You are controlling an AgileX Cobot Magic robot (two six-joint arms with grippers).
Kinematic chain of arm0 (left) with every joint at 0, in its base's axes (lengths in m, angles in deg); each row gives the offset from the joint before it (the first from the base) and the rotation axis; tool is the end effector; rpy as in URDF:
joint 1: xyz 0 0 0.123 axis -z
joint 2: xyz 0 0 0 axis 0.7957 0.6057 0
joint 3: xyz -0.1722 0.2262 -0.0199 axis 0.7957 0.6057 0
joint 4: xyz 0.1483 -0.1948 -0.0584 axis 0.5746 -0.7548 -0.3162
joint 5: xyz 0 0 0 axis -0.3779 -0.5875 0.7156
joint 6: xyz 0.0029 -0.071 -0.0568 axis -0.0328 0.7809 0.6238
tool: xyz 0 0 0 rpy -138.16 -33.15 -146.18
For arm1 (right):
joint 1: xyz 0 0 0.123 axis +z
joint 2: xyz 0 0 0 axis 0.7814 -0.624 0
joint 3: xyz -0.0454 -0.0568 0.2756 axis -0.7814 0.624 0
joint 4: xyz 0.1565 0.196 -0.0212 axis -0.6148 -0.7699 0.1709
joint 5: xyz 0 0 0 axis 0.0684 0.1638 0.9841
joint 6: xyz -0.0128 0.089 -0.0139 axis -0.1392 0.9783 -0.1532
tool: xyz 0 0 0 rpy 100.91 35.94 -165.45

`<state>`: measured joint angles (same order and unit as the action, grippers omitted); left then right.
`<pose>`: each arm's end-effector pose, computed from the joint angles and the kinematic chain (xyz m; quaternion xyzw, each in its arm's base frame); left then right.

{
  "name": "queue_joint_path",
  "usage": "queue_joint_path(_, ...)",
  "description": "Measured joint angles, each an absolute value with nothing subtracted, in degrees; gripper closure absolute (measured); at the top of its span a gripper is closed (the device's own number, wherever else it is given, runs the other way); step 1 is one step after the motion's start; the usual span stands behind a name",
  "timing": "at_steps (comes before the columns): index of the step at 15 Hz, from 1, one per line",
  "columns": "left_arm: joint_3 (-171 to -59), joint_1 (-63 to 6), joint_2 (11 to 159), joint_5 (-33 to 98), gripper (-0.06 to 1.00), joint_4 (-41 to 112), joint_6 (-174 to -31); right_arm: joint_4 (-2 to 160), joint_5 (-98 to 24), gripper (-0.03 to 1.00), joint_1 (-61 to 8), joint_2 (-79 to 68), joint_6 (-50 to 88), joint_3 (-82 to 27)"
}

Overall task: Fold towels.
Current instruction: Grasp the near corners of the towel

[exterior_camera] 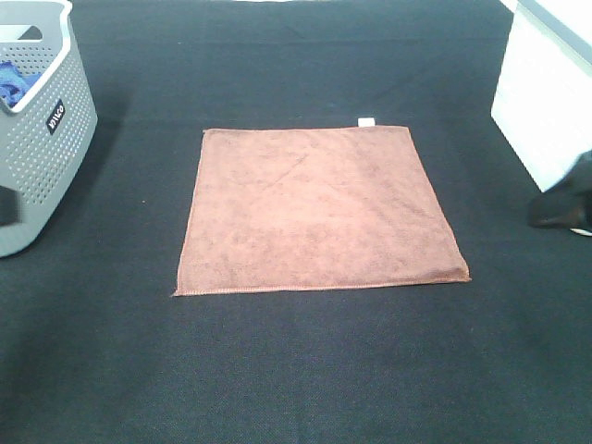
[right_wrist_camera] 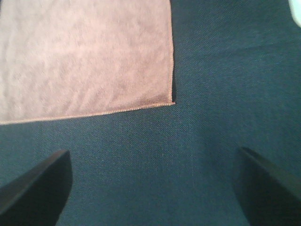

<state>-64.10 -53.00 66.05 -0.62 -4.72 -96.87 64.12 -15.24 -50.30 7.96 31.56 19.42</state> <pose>0.1661 -0.0433 0.2523 -0.0510 0.8964 -0.2875 0.3336 0.1882 0.0220 0.2469 0.0384 0.9349 0.1273 0.3290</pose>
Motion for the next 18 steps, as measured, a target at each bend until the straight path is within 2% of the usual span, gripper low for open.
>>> queue_joint_path(1, -64.1, -53.0, 66.05, -0.62, 0.32, -4.72, -96.87, 64.12, -15.24, 0.11, -50.3, 7.96, 31.56, 19.42)
queue_joint_path(6, -64.1, -53.0, 88.22, -0.05, 0.32, -25.23, -117.33, 57.3, -16.21, 0.13, -50.3, -3.15, 25.6, 16.56)
queue_joint_path(9, -65.82, -53.0, 99.4, -1.77, 0.32, -34.97, -126.09, 55.06, -11.46, 0.13, -50.3, -12.89, 22.91, 10.54)
queue_joint_path(14, -72.24, -53.0, 109.88, -3.49, 0.32, -37.04, -127.58, 48.87, -6.7, 0.14, -50.7, -26.7, 15.0, 1.72)
queue_joint_path(18, -76.13, -53.0, 117.73, -3.2, 0.32, -37.27, -129.99, 37.3, -3.38, 0.15, -57.41, -35.41, 2.51, -2.06)
